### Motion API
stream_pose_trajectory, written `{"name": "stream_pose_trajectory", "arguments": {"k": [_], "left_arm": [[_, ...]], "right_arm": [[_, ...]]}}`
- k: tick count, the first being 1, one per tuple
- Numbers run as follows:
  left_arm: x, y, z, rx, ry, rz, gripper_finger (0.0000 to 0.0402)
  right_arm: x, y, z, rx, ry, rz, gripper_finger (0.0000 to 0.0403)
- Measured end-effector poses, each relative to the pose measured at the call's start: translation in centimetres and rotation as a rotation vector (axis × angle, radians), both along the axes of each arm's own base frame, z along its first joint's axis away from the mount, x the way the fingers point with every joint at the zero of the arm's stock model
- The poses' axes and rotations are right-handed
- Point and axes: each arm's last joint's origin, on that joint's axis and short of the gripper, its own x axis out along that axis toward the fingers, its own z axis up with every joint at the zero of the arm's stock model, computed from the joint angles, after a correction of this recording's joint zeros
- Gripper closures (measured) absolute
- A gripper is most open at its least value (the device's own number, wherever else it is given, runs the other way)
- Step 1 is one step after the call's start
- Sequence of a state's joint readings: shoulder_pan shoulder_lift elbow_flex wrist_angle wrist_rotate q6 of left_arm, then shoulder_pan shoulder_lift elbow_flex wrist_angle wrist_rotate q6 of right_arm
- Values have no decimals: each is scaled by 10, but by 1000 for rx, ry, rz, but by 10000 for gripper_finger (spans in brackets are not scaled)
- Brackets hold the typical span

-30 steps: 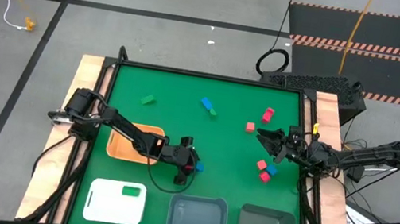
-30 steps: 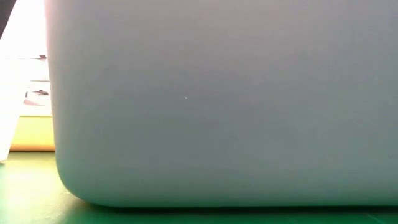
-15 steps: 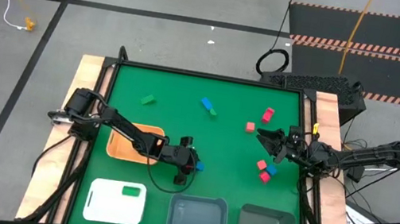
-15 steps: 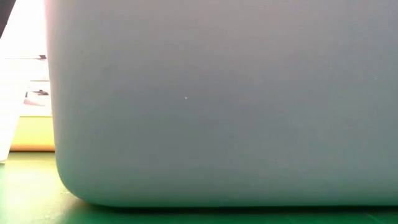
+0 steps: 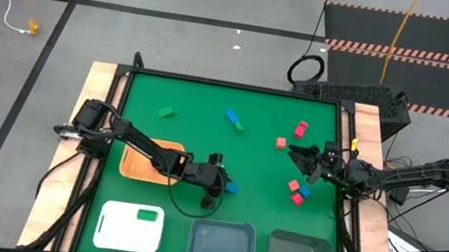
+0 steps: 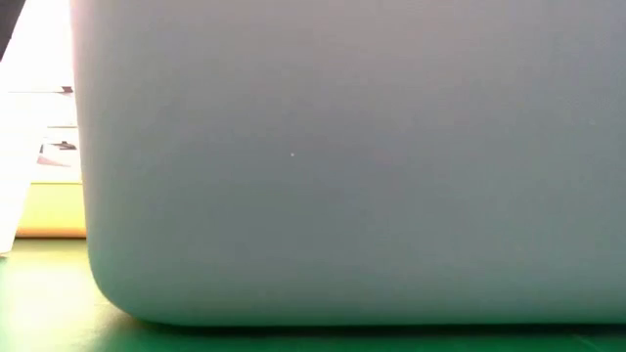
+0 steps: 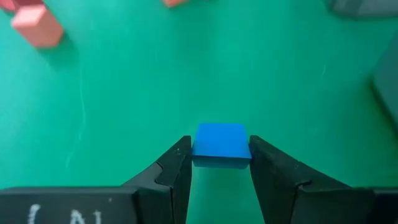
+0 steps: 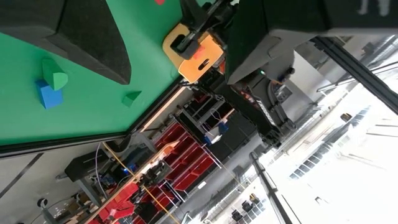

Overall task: Sort & place blocks by color
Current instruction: Put the bottom left blue block into the blue bin

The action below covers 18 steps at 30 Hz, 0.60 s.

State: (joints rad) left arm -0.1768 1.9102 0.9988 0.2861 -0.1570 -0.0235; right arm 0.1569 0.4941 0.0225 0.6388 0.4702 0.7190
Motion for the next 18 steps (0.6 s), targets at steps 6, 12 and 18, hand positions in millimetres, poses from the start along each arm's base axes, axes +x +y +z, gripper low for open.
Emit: {"name": "stream_pose_trajectory", "arguments": {"k": [6, 12, 18], "left_arm": [[7, -9, 24, -6, -61, -22, 264], [-7, -36, 60, -6, -111, -106, 264], [-25, -72, 80, -21, -161, -203, 264]], "right_arm": [[0, 0, 0, 0, 0, 0, 149], [0, 0, 0, 0, 0, 0, 149], [0, 0, 0, -1, 3, 0, 149]]}}
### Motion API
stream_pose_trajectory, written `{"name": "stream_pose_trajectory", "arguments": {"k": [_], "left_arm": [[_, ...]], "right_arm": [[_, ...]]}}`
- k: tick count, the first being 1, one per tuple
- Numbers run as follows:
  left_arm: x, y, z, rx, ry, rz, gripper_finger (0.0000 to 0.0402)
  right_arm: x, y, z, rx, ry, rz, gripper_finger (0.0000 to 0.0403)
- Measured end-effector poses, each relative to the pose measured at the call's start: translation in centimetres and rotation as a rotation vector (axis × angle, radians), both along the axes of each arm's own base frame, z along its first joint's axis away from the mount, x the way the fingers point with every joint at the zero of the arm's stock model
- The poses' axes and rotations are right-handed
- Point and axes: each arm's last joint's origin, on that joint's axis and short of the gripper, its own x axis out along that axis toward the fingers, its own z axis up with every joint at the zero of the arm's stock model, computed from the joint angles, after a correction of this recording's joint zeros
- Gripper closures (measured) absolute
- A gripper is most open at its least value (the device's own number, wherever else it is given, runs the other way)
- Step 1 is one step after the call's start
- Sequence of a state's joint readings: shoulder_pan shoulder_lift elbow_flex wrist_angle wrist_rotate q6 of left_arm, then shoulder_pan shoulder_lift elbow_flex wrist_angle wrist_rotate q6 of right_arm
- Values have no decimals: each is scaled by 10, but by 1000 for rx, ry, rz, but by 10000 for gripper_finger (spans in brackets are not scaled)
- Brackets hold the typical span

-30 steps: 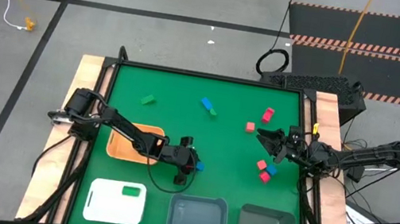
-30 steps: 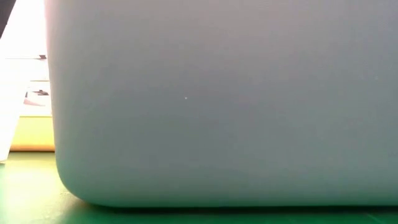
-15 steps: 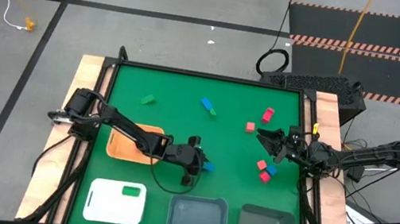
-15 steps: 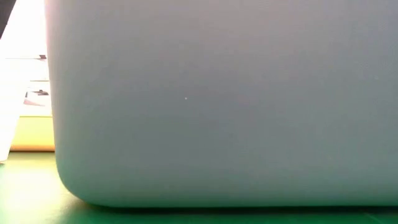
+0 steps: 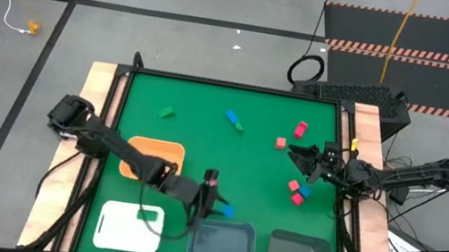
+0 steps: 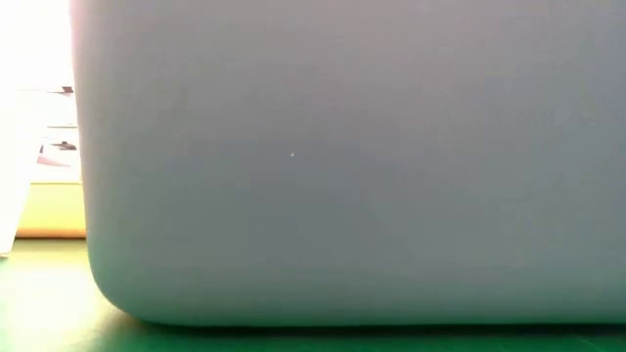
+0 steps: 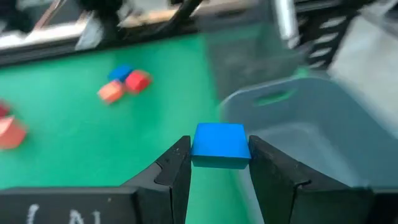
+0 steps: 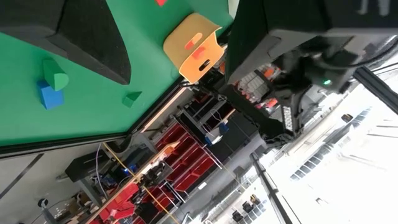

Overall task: Sort & place blocks by color
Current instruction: Put the bottom left blue block into the blue bin

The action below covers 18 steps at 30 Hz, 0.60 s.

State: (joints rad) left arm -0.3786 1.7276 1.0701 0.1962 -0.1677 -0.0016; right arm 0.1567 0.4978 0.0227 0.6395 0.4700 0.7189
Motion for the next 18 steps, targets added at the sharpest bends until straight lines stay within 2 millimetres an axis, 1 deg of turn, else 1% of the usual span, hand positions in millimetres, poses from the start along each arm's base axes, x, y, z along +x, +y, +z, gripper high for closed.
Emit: {"name": "stream_pose_trajectory", "arguments": {"k": [3, 7, 14, 18], "left_arm": [[-9, -17, -1, 10, 11, -44, 264], [-16, -35, -2, 7, 6, -88, 263], [-24, -50, -2, -33, 13, -112, 263], [-24, -59, -10, -67, 26, -114, 263]], "right_arm": [[0, 0, 0, 1, 1, 0, 149], [0, 0, 0, 0, 1, 0, 149], [0, 0, 0, 0, 1, 0, 149], [0, 0, 0, 0, 1, 0, 149]]}}
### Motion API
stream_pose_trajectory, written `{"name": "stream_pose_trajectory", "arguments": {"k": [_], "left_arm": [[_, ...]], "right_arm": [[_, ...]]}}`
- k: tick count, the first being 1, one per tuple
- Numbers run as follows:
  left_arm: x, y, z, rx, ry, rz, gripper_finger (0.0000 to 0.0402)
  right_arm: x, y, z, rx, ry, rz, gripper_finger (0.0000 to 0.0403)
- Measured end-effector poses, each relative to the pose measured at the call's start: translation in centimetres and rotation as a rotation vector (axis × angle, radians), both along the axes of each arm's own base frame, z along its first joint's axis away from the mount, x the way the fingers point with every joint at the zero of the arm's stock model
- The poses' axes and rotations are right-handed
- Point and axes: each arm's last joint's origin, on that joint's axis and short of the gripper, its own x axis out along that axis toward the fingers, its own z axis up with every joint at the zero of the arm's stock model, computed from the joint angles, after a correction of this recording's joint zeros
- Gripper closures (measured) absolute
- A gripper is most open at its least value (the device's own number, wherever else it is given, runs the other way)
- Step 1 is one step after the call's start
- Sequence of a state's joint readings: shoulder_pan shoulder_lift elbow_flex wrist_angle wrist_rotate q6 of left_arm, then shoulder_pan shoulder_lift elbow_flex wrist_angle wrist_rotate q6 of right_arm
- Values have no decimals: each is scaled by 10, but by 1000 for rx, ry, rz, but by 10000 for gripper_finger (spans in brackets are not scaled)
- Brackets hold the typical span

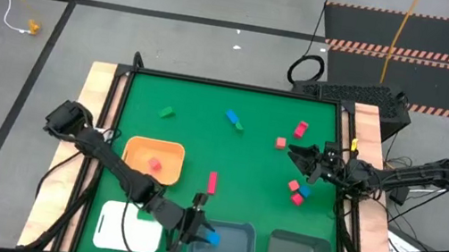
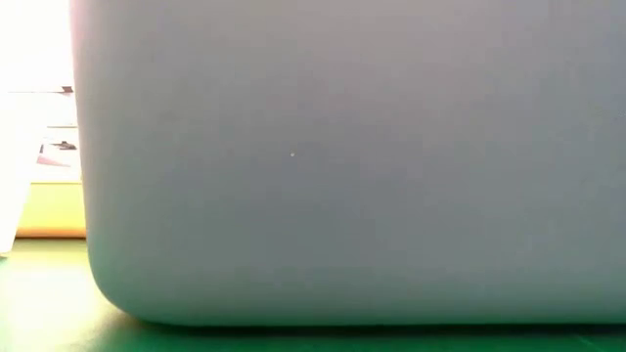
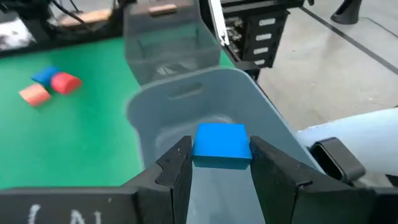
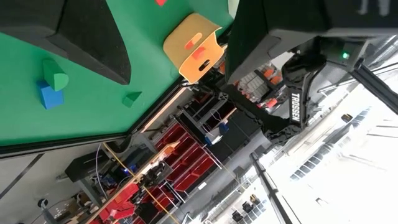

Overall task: Sort & place blocks by color
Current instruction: Put the bottom left blue block into the blue bin

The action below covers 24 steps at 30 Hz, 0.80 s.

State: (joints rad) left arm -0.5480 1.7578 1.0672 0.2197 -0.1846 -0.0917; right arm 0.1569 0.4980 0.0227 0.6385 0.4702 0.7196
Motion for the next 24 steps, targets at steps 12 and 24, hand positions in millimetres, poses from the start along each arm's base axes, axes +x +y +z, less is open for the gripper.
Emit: {"name": "stream_pose_trajectory", "arguments": {"k": [12, 24], "left_arm": [[3, -20, -21, -116, 10, 11, 263], [7, -19, -39, -150, 78, 89, 232]], "right_arm": [[0, 0, 0, -1, 0, 0, 149], [0, 0, 0, 0, 0, 0, 149]]}}
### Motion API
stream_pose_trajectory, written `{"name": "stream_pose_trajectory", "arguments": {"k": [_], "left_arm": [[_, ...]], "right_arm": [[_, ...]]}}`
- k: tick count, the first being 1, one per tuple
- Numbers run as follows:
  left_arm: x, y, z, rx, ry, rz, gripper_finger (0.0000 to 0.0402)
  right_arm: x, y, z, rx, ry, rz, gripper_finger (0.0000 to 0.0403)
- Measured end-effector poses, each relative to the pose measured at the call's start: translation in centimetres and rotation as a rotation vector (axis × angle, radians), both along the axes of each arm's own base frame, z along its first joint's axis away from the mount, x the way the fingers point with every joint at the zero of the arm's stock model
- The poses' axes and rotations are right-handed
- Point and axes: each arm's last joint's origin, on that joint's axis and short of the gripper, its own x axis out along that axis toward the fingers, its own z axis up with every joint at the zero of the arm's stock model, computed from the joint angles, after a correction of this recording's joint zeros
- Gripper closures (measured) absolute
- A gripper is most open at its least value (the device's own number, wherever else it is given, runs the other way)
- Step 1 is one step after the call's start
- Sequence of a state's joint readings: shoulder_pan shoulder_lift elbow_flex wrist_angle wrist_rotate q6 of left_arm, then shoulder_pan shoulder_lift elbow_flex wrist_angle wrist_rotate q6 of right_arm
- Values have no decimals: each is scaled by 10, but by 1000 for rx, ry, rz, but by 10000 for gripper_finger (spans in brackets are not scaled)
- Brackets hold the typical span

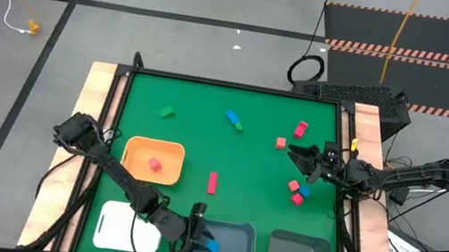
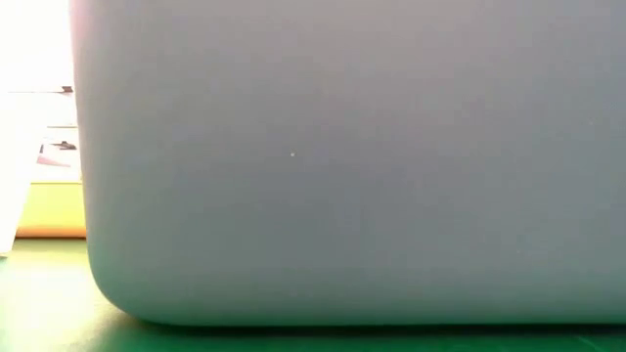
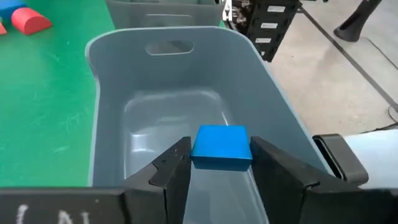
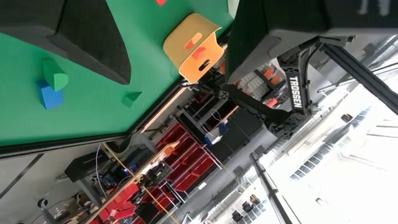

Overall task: Sort & place blocks by color
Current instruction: Put the bottom left blue block into the blue bin, then put the bottom left red block into the gray bin

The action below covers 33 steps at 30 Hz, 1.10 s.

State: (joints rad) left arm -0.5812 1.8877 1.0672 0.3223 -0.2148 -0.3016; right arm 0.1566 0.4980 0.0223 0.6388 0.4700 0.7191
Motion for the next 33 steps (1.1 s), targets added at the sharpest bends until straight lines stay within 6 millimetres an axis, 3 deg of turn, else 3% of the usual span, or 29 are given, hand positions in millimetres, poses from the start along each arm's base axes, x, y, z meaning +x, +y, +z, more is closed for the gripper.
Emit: {"name": "stream_pose_trajectory", "arguments": {"k": [14, 25, 33], "left_arm": [[6, 10, 12, -27, -60, 48, 189], [0, 54, 45, 25, 36, 142, 208], [-1, 90, 43, 125, 173, 212, 220]], "right_arm": [[0, 0, 0, 1, -1, 0, 149], [0, 0, 0, 0, 0, 0, 149], [0, 0, 0, 1, -1, 0, 149]]}}
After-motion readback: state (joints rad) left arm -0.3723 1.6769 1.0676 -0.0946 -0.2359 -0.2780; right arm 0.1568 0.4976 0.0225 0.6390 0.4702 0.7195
